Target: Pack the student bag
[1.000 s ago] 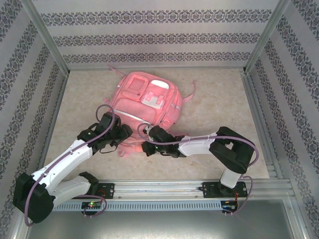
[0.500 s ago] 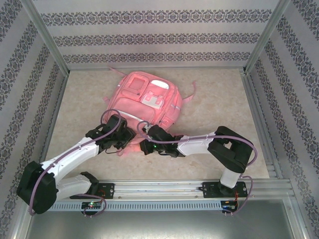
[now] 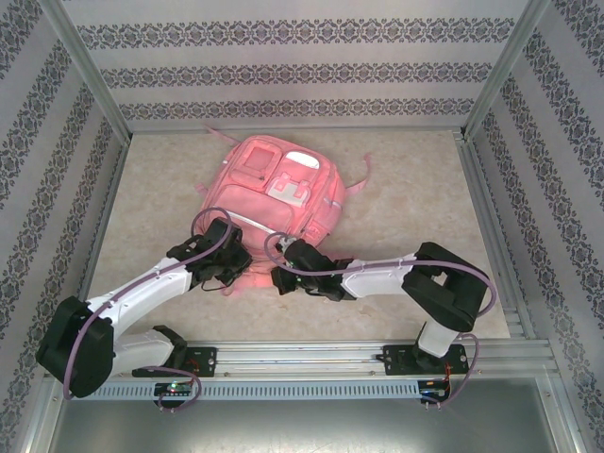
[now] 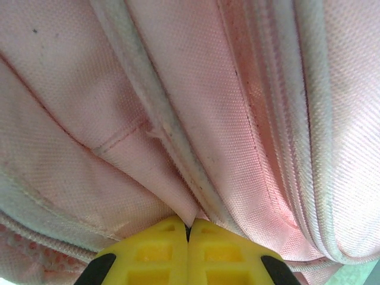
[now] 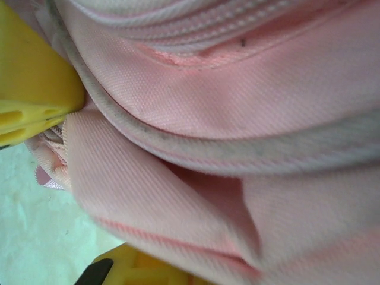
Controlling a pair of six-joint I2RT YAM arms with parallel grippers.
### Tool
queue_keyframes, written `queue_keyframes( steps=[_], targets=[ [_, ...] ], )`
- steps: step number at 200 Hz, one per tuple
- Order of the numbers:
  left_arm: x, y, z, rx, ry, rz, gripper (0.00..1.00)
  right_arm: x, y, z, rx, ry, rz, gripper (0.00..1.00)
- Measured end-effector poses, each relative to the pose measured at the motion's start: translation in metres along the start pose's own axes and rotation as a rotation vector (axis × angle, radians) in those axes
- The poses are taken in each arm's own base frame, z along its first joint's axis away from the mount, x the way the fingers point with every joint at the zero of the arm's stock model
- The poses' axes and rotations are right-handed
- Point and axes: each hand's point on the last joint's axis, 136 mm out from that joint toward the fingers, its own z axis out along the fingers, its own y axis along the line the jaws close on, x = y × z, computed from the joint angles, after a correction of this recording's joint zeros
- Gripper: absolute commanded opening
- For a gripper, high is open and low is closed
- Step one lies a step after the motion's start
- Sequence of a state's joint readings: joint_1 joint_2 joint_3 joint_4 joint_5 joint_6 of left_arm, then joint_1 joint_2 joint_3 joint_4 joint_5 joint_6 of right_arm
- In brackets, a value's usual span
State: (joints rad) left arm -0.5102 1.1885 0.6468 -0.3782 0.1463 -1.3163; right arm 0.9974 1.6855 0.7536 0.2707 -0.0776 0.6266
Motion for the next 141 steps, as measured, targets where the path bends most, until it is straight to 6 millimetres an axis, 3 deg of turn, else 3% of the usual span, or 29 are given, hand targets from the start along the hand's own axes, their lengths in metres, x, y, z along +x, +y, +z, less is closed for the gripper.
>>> queue_keyframes(
  steps=[85,141],
  targets=[
    [-0.013,0.008,-0.002,0.019,-0.012,-0.021,0.0,-0.013,-0.085,-0.034,0.154,-0.023,0.098,0.0],
    [-0.01,0.013,0.003,0.027,-0.006,-0.013,0.0,-0.041,-0.149,-0.046,0.238,-0.074,0.289,0.0]
  ],
)
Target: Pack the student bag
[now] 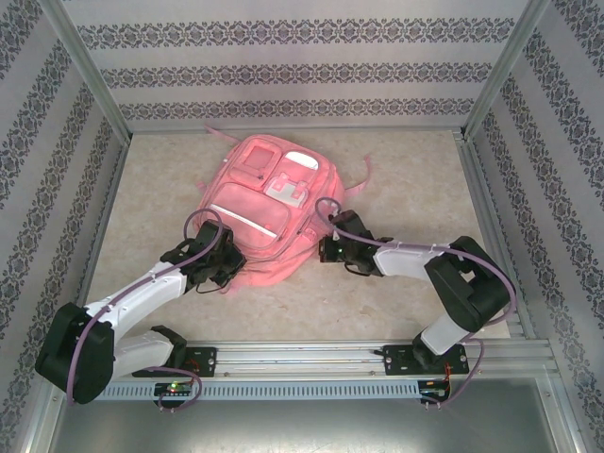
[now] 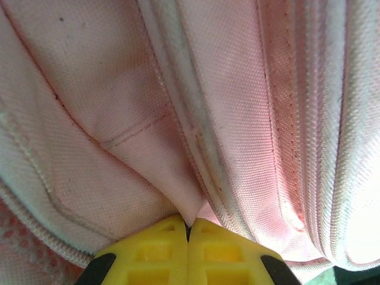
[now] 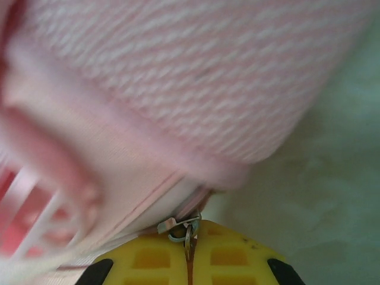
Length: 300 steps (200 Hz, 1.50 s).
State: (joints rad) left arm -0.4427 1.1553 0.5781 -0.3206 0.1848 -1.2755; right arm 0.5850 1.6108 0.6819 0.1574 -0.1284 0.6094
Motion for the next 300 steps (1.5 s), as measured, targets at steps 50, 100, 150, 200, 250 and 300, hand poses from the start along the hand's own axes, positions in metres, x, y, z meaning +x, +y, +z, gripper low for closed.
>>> queue_keyframes(
  steps=[50,100,150,200,250,300],
  targets=[
    [0.008,-0.009,0.006,0.017,0.053,0.09,0.0,-0.01,-0.009,-0.004,0.032,0.012,0.075,0.52],
    [0.059,-0.052,0.032,0.03,0.228,0.317,0.04,-0.025,-0.027,-0.067,0.145,-0.133,0.123,0.82],
    [0.108,-0.087,0.043,0.081,0.354,0.438,0.05,-0.038,-0.068,-0.12,0.282,-0.272,0.197,0.83],
    [0.121,-0.102,0.023,0.129,0.363,0.542,0.99,-0.045,-0.073,-0.14,0.282,-0.312,0.183,0.98],
    [0.095,-0.152,-0.077,0.41,0.127,0.855,1.0,-0.066,-0.027,-0.177,0.11,-0.386,0.022,0.98],
    [-0.019,-0.147,-0.139,0.311,-0.587,0.971,1.0,-0.102,-0.008,-0.218,0.069,-0.617,-0.096,0.98]
  ],
)
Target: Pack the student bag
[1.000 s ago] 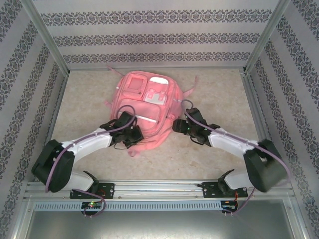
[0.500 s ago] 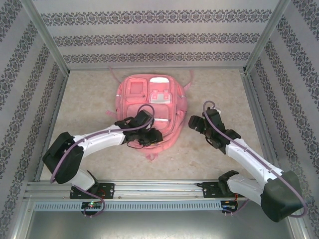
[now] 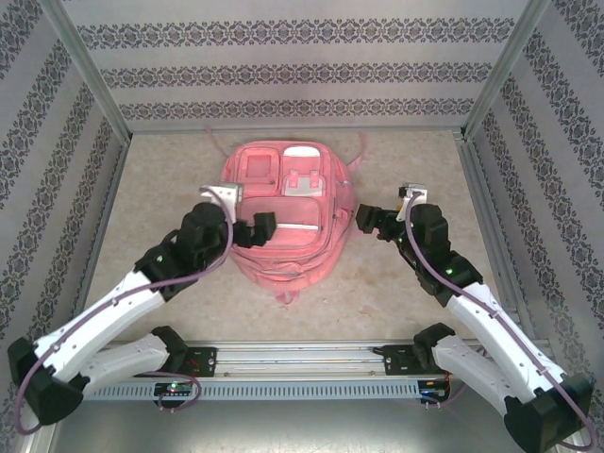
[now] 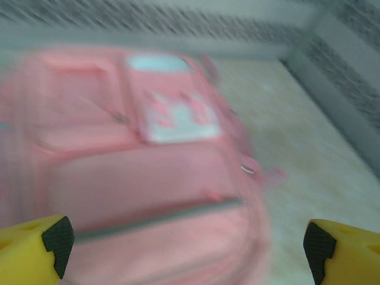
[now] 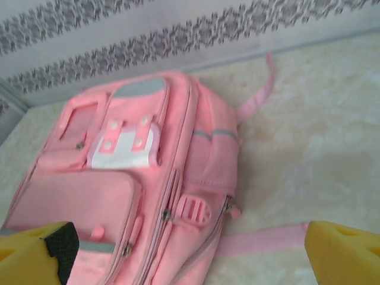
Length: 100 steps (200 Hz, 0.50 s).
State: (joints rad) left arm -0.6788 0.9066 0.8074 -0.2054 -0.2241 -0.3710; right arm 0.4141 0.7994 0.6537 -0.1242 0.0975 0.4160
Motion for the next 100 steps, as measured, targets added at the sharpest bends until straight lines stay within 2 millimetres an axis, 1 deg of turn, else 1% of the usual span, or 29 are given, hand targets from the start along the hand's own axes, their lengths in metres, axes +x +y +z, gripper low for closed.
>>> queue_keyframes(
  steps=[6,10,12,20,32,43,53,66,85,100],
  targets=[
    [0.002,0.016,-0.001,-0.054,-0.066,0.036,1.0,-0.001,-0.003,0.001,0.005,-0.037,-0.017,0.98],
    [0.008,0.029,-0.002,-0.094,-0.103,0.062,1.0,0.001,-0.006,0.002,0.011,-0.05,-0.028,0.98],
    [0.009,0.032,-0.002,-0.103,-0.118,0.069,1.0,0.002,-0.007,0.003,0.015,-0.06,-0.036,0.98],
    [0.025,0.055,-0.002,-0.167,-0.165,0.116,1.0,0.007,-0.013,0.006,0.029,-0.086,-0.067,0.98],
    [0.051,0.083,0.0,-0.252,-0.169,0.188,1.0,0.015,-0.023,0.012,0.058,-0.106,-0.129,0.98],
    [0.064,0.106,0.0,-0.327,-0.162,0.235,1.0,0.021,-0.033,0.018,0.09,-0.122,-0.188,0.98],
    [0.063,0.121,-0.001,-0.378,-0.18,0.249,1.0,0.023,-0.042,0.023,0.119,-0.141,-0.226,0.98],
    [0.055,0.142,-0.004,-0.447,-0.219,0.241,1.0,0.023,-0.058,0.03,0.166,-0.163,-0.254,0.98],
    [0.048,0.17,-0.004,-0.522,-0.246,0.212,1.0,0.025,-0.09,0.038,0.268,-0.167,-0.284,0.98],
    [0.057,0.193,0.001,-0.57,-0.214,0.193,1.0,0.027,-0.115,0.042,0.343,-0.158,-0.288,0.98]
  ],
)
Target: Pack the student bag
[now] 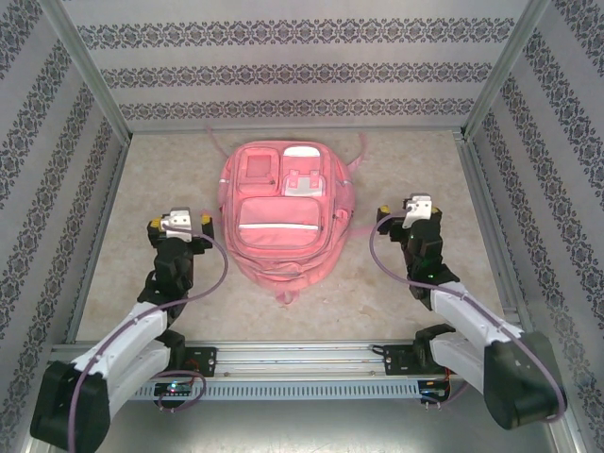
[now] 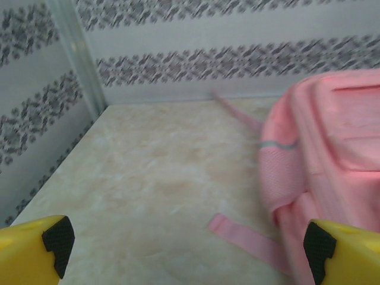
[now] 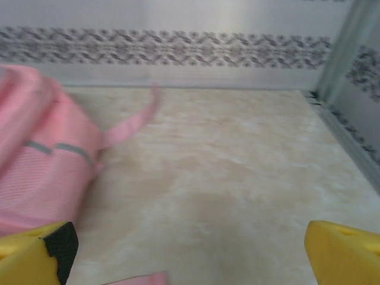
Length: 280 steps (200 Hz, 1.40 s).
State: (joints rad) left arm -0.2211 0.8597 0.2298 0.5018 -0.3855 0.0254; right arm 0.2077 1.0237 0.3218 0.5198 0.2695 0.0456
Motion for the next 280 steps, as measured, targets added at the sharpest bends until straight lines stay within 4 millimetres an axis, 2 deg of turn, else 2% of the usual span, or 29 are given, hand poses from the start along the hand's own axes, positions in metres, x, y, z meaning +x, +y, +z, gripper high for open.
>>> queue_keyframes(
  steps=[24,49,66,79,88,103,120,143,164,177,204,231,254,280],
  targets=[
    [0.035,0.015,0.017,-0.027,0.092,-0.006,1.0,0.023,-0.033,0.007,0.092,0.015,0.007,0.98],
    [0.068,0.027,0.027,-0.039,0.102,-0.086,1.0,0.055,-0.051,0.01,0.121,0.053,0.014,0.98],
    [0.102,0.021,0.032,-0.002,0.157,-0.089,1.0,0.063,-0.053,0.013,0.105,0.051,0.036,0.98],
    [0.115,0.007,0.037,0.074,0.182,-0.081,1.0,0.061,-0.05,0.018,0.078,0.015,0.051,0.98],
    [0.114,-0.004,0.041,0.133,0.174,-0.076,1.0,0.063,-0.046,0.022,0.057,-0.007,0.056,0.98],
    [0.104,-0.018,0.052,0.205,0.136,-0.07,1.0,0.08,-0.041,0.031,0.035,0.027,0.059,0.98],
    [0.086,-0.018,0.062,0.197,0.077,-0.078,1.0,0.089,-0.039,0.035,0.027,0.054,0.065,0.98],
    [0.067,-0.006,0.075,0.119,0.045,-0.106,1.0,0.066,-0.04,0.049,0.033,0.012,0.082,0.98],
    [0.052,-0.011,0.096,0.126,0.058,-0.101,1.0,0.045,-0.035,0.065,0.021,-0.006,0.076,0.98],
    [0.043,-0.012,0.102,0.13,0.049,-0.101,1.0,0.035,-0.032,0.07,0.013,-0.018,0.068,0.98],
    [0.053,-0.012,0.098,0.127,0.081,-0.096,1.0,0.041,-0.028,0.07,0.004,0.009,0.056,0.98],
    [0.08,-0.003,0.077,0.095,0.11,-0.091,1.0,0.044,-0.031,0.07,0.016,0.018,0.055,0.98],
    [0.09,0.002,0.064,0.078,0.101,-0.096,1.0,0.046,-0.034,0.068,0.033,0.02,0.055,0.98],
    [0.082,0.004,0.062,0.073,0.057,-0.107,1.0,0.057,-0.039,0.059,0.061,0.027,0.057,0.98]
  ],
)
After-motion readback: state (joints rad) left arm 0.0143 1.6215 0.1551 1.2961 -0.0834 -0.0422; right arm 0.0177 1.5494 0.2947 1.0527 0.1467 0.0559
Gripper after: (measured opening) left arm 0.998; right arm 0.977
